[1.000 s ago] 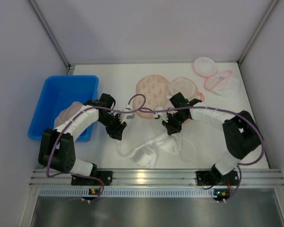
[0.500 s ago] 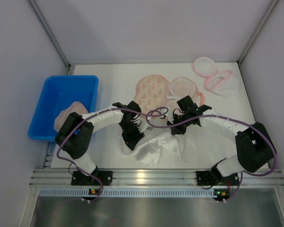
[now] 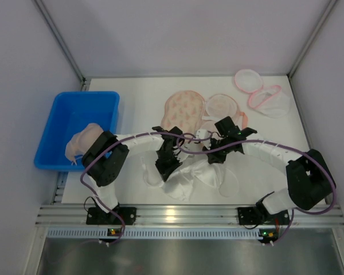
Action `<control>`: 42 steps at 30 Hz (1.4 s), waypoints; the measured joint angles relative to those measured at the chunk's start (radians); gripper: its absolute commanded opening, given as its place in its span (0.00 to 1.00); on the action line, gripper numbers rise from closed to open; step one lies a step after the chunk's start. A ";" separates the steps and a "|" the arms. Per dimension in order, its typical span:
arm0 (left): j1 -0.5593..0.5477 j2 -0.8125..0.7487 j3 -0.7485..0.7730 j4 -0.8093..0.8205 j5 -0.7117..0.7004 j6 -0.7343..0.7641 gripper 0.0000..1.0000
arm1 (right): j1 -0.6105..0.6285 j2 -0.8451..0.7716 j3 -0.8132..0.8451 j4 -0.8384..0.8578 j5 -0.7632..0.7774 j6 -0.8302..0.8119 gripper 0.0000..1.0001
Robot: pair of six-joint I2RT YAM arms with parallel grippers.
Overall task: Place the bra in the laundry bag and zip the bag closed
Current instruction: Adjust the bra at the center of the board.
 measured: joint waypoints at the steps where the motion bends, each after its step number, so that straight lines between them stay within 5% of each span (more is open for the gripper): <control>1: 0.000 0.007 0.004 -0.001 -0.011 -0.011 0.02 | 0.000 -0.002 0.000 0.000 0.002 0.002 0.00; 5: 0.032 0.010 0.010 -0.007 -0.003 -0.032 0.00 | -0.002 -0.019 0.000 0.000 0.014 0.004 0.00; 12: 0.309 -0.051 0.033 0.032 0.036 -0.017 0.00 | -0.026 -0.108 0.000 0.040 0.013 0.050 0.00; 22: 0.321 -0.388 -0.029 0.188 0.023 0.013 0.00 | -0.031 -0.237 -0.017 0.283 0.147 0.045 0.00; 28: 0.317 -0.655 -0.243 0.465 -0.085 0.154 0.00 | -0.022 -0.287 -0.083 0.546 0.224 -0.130 0.00; 33: 0.248 -0.916 -0.465 0.569 -0.086 0.375 0.00 | 0.080 -0.551 -0.342 0.581 0.161 -0.471 0.00; 36: 0.163 -1.049 -0.616 0.527 -0.065 0.526 0.07 | 0.166 -0.745 -0.526 0.484 0.084 -0.740 0.24; 37: 0.134 -1.072 -0.648 0.496 -0.059 0.568 0.16 | 0.187 -0.790 -0.574 0.452 0.066 -0.811 0.47; 39: 0.071 -1.115 -0.698 0.428 -0.047 0.654 0.30 | 0.223 -0.880 -0.658 0.356 0.030 -0.964 0.71; 42: 0.018 -1.199 -0.729 0.305 -0.028 0.761 0.41 | 0.237 -0.949 -0.692 0.214 -0.014 -1.119 0.81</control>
